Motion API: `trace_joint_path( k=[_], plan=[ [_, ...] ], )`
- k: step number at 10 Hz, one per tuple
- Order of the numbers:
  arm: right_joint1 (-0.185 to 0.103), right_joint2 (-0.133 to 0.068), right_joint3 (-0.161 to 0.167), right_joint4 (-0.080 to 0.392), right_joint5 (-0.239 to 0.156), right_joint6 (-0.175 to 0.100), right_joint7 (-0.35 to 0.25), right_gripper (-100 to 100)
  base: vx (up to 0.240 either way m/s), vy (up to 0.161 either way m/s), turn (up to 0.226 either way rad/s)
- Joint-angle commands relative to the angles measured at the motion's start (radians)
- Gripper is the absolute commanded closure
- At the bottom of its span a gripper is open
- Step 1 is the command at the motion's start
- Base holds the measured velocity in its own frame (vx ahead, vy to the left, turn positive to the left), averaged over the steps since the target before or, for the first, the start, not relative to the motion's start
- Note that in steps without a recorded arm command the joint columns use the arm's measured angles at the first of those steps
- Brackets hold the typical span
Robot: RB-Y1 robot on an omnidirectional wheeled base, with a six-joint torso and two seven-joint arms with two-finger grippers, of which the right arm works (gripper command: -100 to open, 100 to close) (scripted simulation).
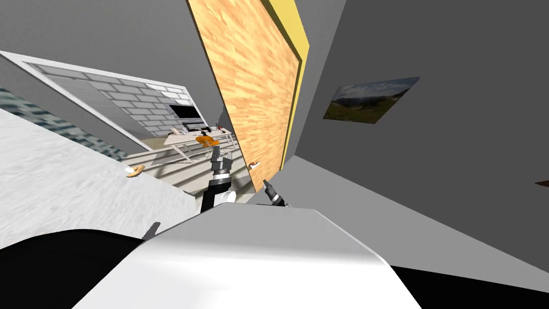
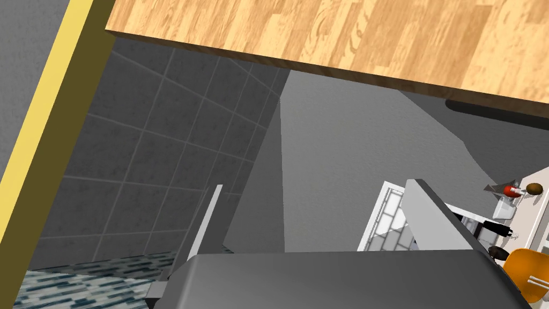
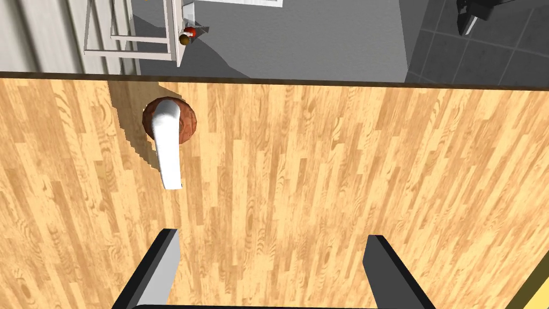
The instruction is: Push the door open
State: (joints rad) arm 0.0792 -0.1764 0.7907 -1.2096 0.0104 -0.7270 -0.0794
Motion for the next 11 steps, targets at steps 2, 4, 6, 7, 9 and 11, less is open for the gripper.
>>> trace_joint_path(
  k=[2, 4, 6, 7, 9, 11],
  plan=[
    [-0.019, 0.000, 0.045, 0.053, -0.001, 0.000, -0.005, -100, 0.163, 0.036, -0.056],
    [-0.034, -0.003, 0.070, 0.092, -0.003, -0.005, -0.012, -100, 0.178, 0.026, -0.059],
    [-0.050, -0.006, 0.097, 0.134, -0.005, -0.011, -0.020, -100, 0.188, 0.043, -0.061],
    [-0.058, -0.007, 0.110, 0.154, -0.006, -0.013, -0.023, -100, 0.152, 0.045, -0.032],
    [-0.076, -0.011, 0.140, 0.201, -0.009, -0.020, -0.032, -100, 0.180, 0.068, -0.058],
    [-0.091, -0.013, 0.164, 0.238, -0.010, -0.025, -0.039, -100, 0.225, 0.060, -0.049]
  ],
)
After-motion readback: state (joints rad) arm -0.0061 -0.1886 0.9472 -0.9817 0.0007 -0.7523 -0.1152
